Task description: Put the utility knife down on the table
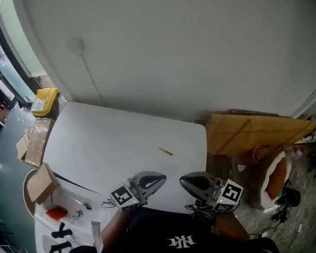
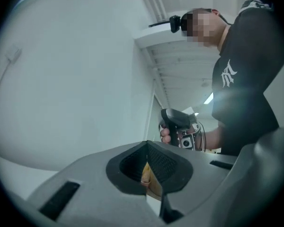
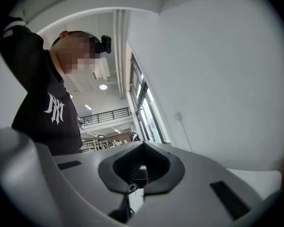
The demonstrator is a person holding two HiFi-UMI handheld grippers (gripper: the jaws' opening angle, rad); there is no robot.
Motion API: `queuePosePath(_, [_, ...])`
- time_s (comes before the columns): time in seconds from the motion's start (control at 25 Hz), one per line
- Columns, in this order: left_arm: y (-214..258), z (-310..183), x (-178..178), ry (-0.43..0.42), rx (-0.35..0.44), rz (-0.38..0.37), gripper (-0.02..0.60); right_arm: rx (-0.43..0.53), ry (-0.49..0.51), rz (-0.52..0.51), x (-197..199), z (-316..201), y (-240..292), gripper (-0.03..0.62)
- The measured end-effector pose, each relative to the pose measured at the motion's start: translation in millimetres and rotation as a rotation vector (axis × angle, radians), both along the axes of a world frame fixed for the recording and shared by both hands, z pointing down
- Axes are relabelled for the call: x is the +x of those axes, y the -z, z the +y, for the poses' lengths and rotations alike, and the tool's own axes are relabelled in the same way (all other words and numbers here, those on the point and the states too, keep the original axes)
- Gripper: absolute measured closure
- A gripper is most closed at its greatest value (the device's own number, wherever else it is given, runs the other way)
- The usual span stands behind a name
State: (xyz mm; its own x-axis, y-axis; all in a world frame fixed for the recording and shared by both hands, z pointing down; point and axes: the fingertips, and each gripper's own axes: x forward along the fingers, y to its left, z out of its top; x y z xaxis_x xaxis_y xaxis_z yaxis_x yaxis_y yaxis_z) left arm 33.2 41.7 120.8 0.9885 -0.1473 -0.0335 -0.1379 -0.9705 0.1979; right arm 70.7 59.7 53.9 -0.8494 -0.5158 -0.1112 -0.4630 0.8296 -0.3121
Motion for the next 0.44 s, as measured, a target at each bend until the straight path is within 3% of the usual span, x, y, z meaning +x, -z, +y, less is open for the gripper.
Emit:
queuePosePath(0.12, [9.8, 32.8, -2.5, 0.016, 0.048, -0.029, 0.577, 0.053, 0.063, -0.113, -5.6, 38.9, 13.9, 0.591])
queuePosePath(0.24, [5.1, 66.6, 7.7, 0.032, 0.063, -0.07, 0.577, 0.047, 0.063, -0.192, 15.9, 67.7, 4.8, 0.591])
queuePosePath(0.44, [-15.9, 144.7, 52.1, 0.05, -0.011, -0.084, 0.577, -0.039, 0.086, -0.266, 82.6, 128.0, -29.9, 0.591])
